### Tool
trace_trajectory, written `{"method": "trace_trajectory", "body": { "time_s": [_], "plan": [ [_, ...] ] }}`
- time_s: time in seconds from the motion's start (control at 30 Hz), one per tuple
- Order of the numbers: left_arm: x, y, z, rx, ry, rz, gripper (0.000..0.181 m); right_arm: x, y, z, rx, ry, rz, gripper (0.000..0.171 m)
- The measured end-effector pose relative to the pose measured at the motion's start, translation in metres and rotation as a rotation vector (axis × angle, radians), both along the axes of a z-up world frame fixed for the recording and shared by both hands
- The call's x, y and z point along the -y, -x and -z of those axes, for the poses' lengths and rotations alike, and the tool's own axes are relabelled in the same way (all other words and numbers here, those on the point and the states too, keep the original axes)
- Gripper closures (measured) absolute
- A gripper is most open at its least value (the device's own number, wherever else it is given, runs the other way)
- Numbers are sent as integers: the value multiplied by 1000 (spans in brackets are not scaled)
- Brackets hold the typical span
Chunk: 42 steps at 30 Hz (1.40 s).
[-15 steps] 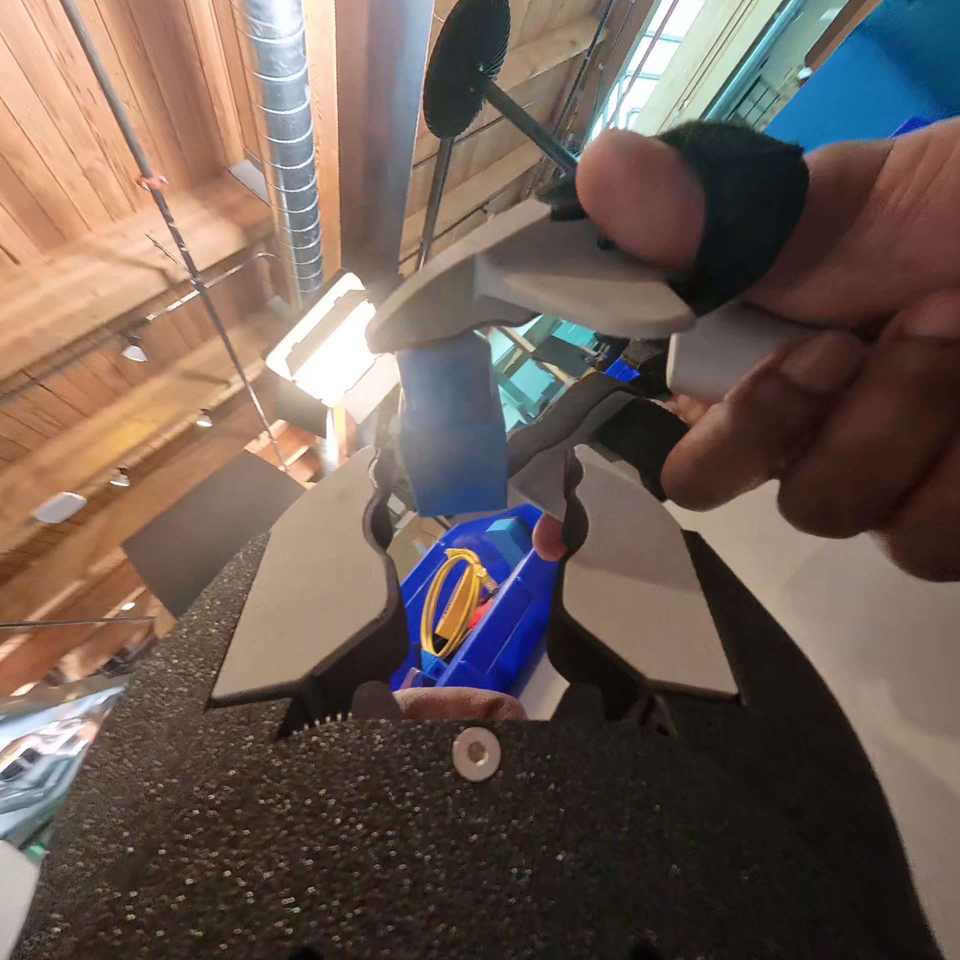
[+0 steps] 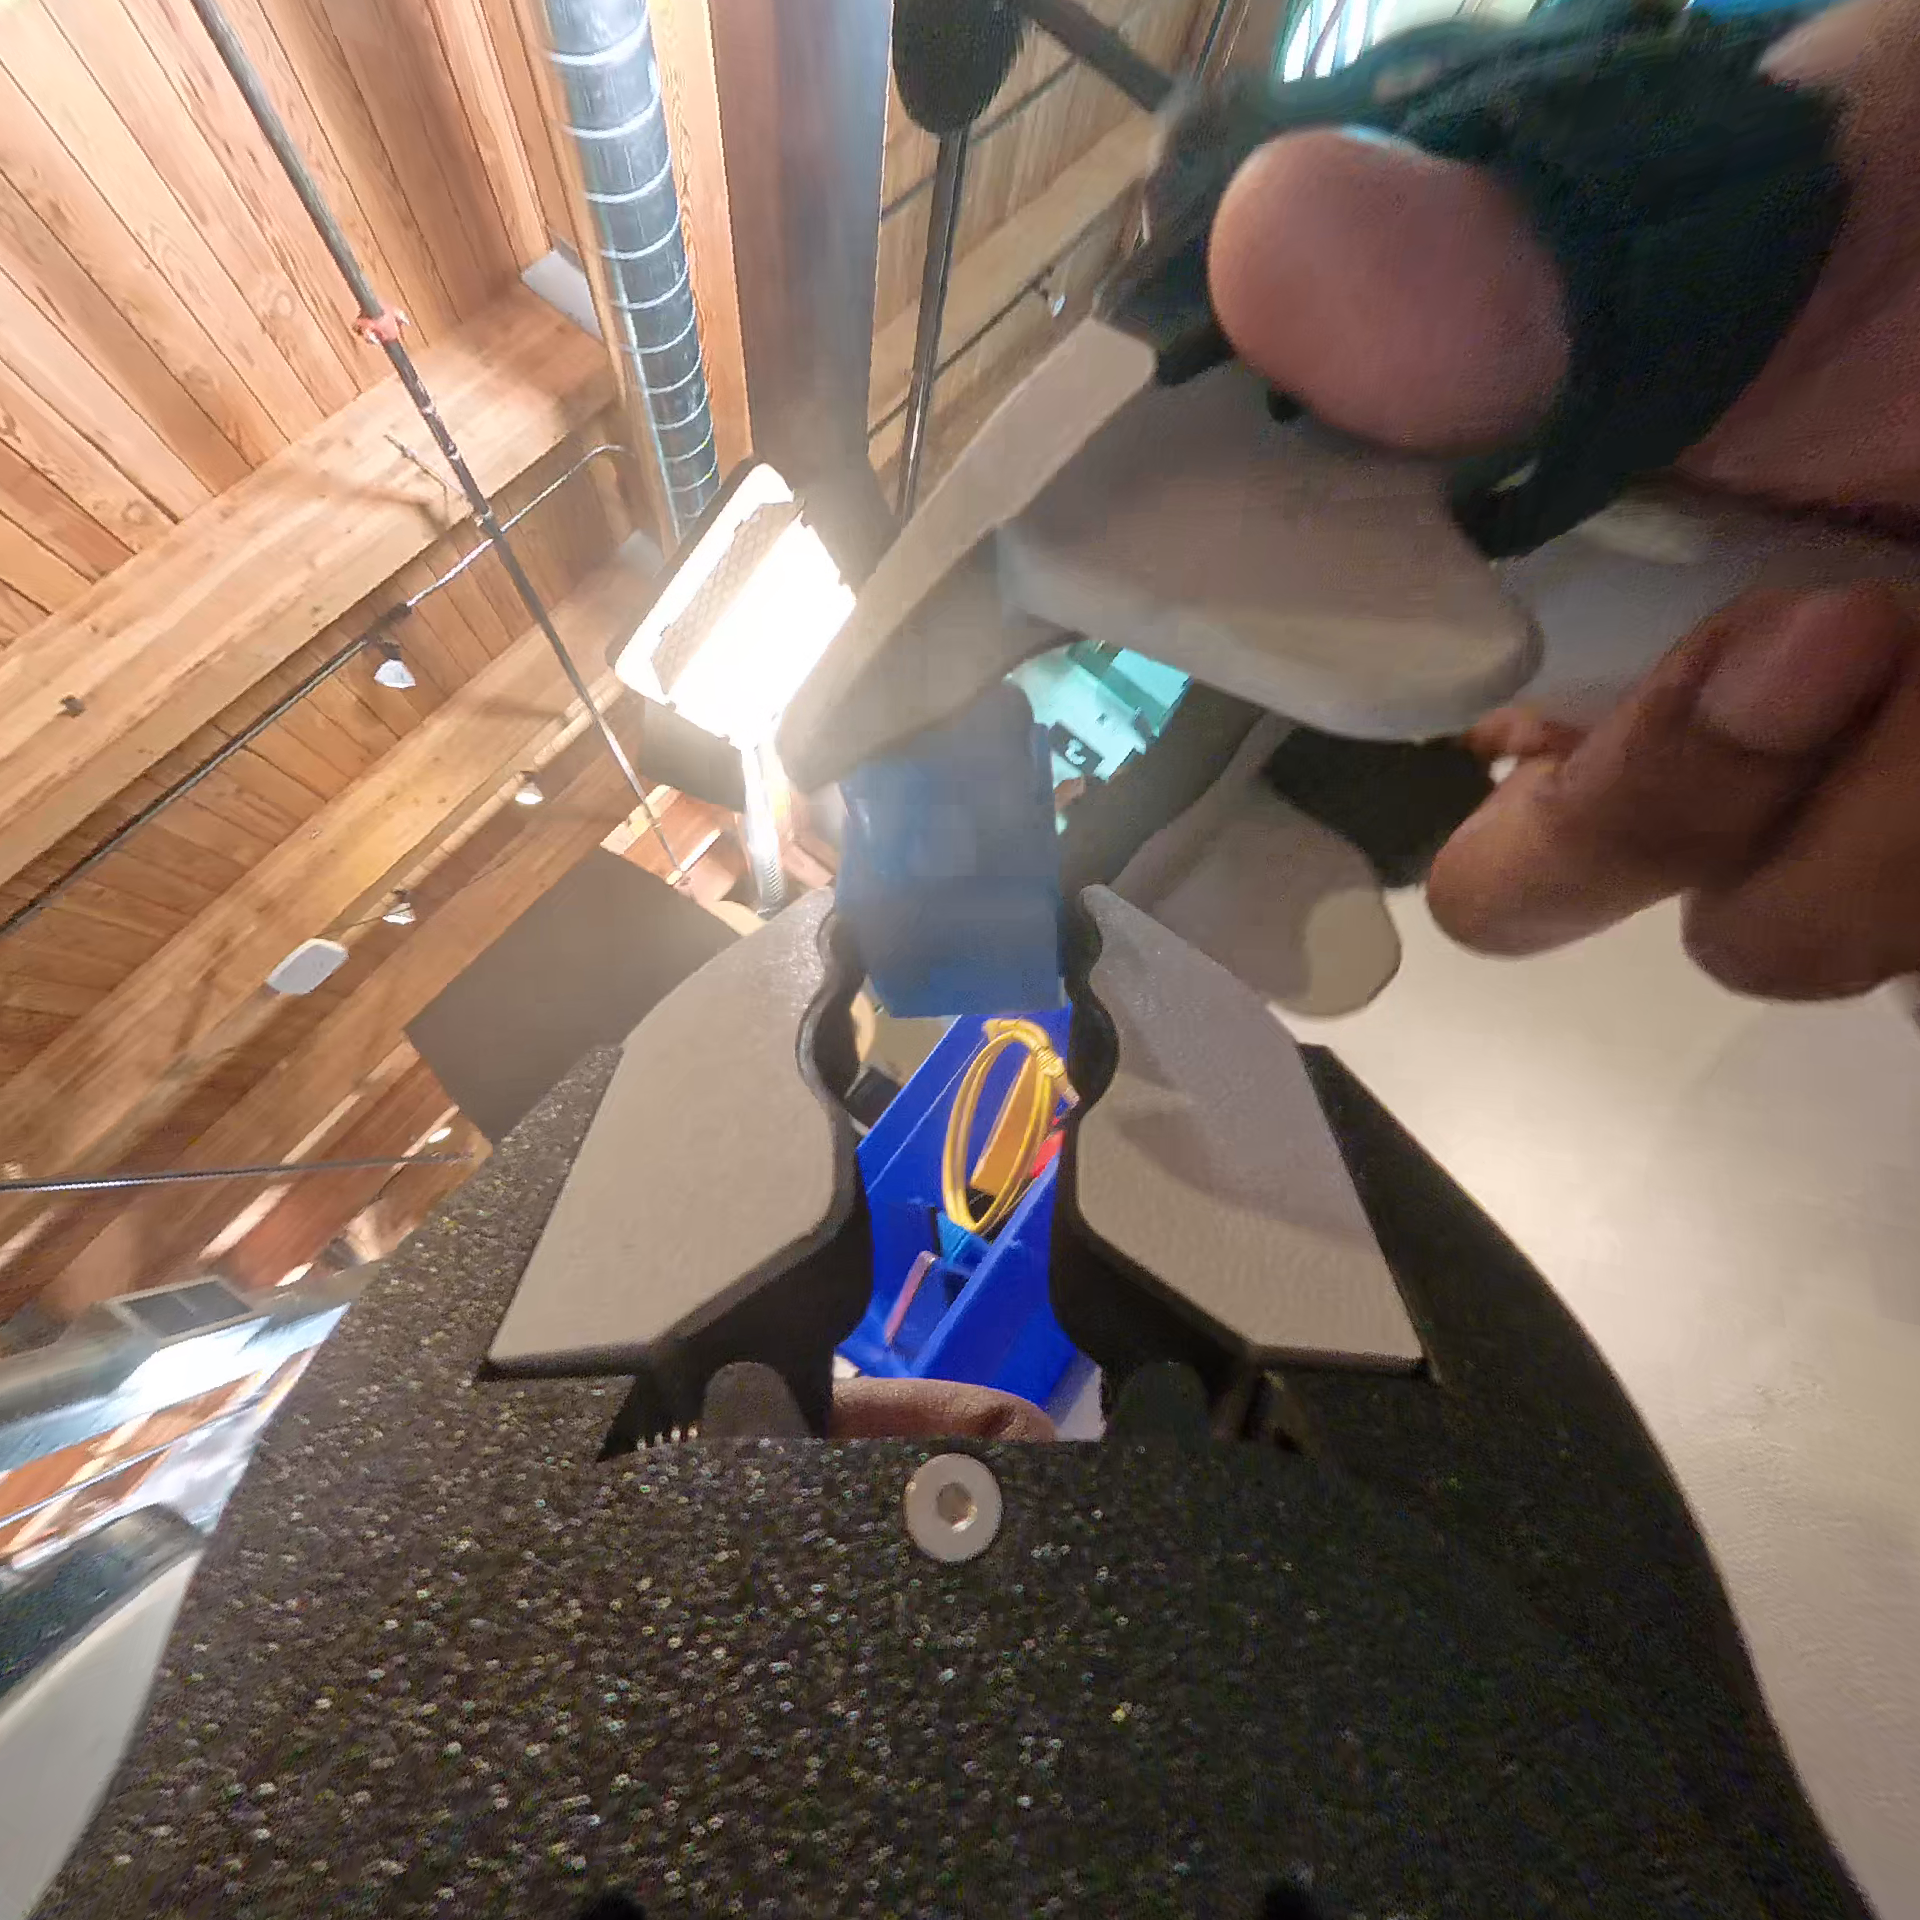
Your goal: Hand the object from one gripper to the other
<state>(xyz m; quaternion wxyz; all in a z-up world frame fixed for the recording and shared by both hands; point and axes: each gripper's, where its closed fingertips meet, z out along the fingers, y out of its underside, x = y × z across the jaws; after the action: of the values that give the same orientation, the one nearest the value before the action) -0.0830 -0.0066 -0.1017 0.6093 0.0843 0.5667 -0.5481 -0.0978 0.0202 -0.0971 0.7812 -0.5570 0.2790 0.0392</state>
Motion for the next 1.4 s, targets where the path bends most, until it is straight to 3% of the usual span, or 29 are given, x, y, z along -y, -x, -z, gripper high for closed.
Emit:
{"method": "trace_trajectory", "body": {
  "time_s": [0.27, 0.53, 0.6, 0.67, 0.73, 0.83, 1.03, 1.13, 1.3, 1.4],
  "plan": [
    [-3, -13, 7, 36, -66, -150, 144, 25, -12, -3, 362, 420, 376, 98],
    [-1, -19, 15, 63, -135, -226, 144, 16, -18, 20, 545, 751, 527, 103],
    [4, -15, 18, 97, -163, -211, 144, 18, -22, 23, 558, 796, 565, 111],
    [6, -13, 19, 106, -176, -200, 144, 20, -24, 25, 584, 822, 586, 134],
    [7, -14, 21, 69, -166, -165, 143, 21, -25, 25, 599, 824, 586, 135],
    [7, -20, 32, -118, -154, -69, 137, 25, -29, 24, 639, 831, 611, 135],
    [2, -9, 76, -760, -278, 270, 110, 24, -17, 17, 874, 837, 570, 134],
    [-5, 14, 63, -950, -220, 501, 109, 15, -1, 18, 978, 793, 457, 134],
    [-16, 57, 23, -1327, -21, 1040, 107, 7, 27, 13, 1092, 650, 321, 134],
    [-10, 61, 16, -1549, 62, 1219, 102, 2, 36, 14, 1146, 630, 295, 134]
  ]
}}
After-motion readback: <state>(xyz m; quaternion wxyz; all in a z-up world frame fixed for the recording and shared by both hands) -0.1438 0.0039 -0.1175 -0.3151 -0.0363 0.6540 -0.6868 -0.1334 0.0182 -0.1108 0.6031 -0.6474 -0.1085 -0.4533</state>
